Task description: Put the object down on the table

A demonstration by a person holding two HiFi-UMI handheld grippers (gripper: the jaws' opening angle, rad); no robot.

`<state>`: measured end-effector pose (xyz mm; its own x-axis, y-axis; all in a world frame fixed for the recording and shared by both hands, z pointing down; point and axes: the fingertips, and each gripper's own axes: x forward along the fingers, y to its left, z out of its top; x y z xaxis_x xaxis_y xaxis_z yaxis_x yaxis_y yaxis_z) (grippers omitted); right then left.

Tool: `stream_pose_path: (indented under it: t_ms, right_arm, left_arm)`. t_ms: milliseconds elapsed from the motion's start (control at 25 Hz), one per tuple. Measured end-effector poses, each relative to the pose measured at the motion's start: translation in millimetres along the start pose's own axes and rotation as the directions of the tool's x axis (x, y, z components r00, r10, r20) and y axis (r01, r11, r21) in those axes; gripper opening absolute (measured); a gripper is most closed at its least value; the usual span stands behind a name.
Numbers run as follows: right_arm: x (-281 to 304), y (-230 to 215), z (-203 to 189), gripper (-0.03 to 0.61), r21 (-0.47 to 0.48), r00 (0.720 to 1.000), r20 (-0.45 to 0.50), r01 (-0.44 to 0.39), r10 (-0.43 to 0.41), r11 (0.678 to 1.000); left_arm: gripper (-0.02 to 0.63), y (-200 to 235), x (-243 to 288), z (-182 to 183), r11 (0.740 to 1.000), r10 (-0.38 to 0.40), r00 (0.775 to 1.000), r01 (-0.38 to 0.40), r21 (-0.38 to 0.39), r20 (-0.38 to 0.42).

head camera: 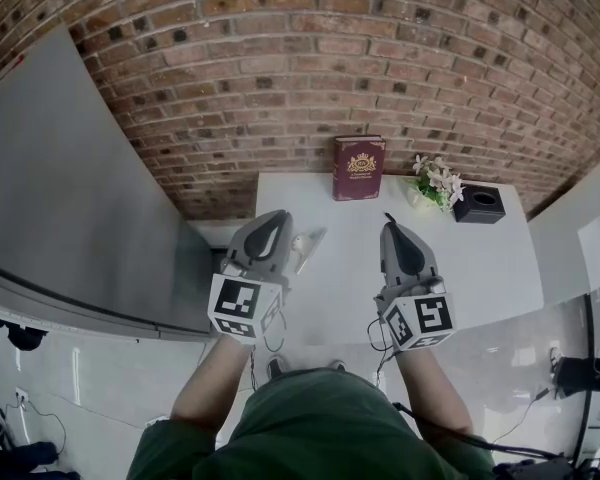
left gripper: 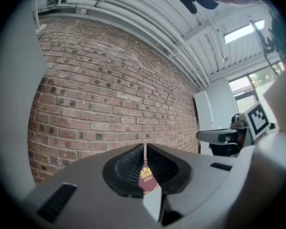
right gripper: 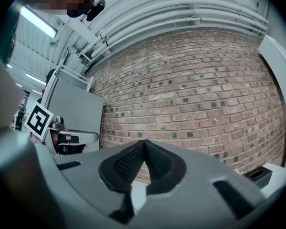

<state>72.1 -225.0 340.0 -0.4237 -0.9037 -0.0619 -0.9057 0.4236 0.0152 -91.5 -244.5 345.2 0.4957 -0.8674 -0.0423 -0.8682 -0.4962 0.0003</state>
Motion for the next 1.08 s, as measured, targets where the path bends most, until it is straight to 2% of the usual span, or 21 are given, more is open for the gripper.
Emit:
stream_pose_path:
  t_ms: [1080]
  right_arm:
    - [-4.1,-22.8,-7.6,0.002,0.004,0.999,-0.009,-0.034,0.034,0.999]
  left_arm:
    - [0.02,-20.8,21.1,-10.0,1.0,0.015,1.0,-0.014,0.012,-0.026]
